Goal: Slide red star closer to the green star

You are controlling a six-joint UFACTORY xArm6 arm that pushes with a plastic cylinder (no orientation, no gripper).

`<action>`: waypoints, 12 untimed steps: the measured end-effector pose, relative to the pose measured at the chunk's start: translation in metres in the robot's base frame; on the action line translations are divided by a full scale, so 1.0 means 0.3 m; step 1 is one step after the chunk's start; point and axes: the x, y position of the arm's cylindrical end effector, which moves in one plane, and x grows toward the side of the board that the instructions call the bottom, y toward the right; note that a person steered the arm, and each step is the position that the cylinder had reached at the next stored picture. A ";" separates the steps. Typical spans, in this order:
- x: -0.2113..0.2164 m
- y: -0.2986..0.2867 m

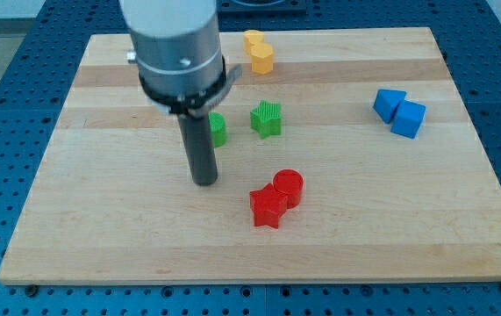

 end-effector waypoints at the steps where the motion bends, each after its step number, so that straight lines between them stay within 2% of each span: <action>1: 0.163 0.002; 2: 0.294 0.039; 3: 0.308 0.129; 6: 0.227 0.279; 12: 0.076 0.238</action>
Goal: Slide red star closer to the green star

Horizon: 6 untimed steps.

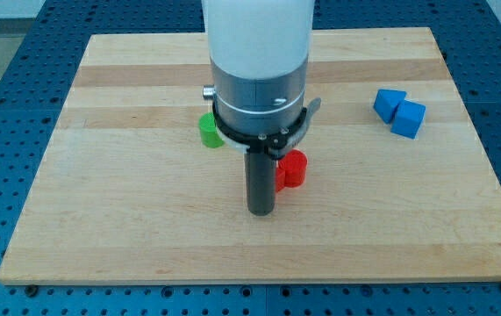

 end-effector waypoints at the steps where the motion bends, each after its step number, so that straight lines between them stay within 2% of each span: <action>1: -0.052 0.000; 4: -0.034 -0.001; 6: -0.033 0.120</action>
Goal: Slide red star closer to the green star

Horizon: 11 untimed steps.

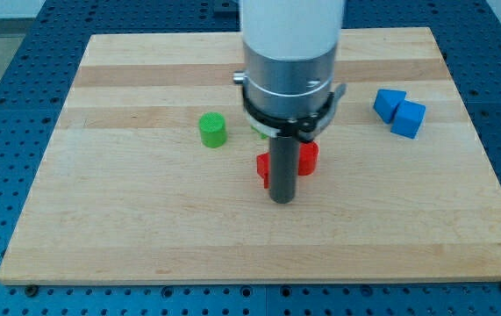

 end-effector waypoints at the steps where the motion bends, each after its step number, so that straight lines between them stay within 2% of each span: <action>1: -0.014 0.053; 2: -0.027 0.049; 4: -0.027 -0.090; 11: -0.100 -0.094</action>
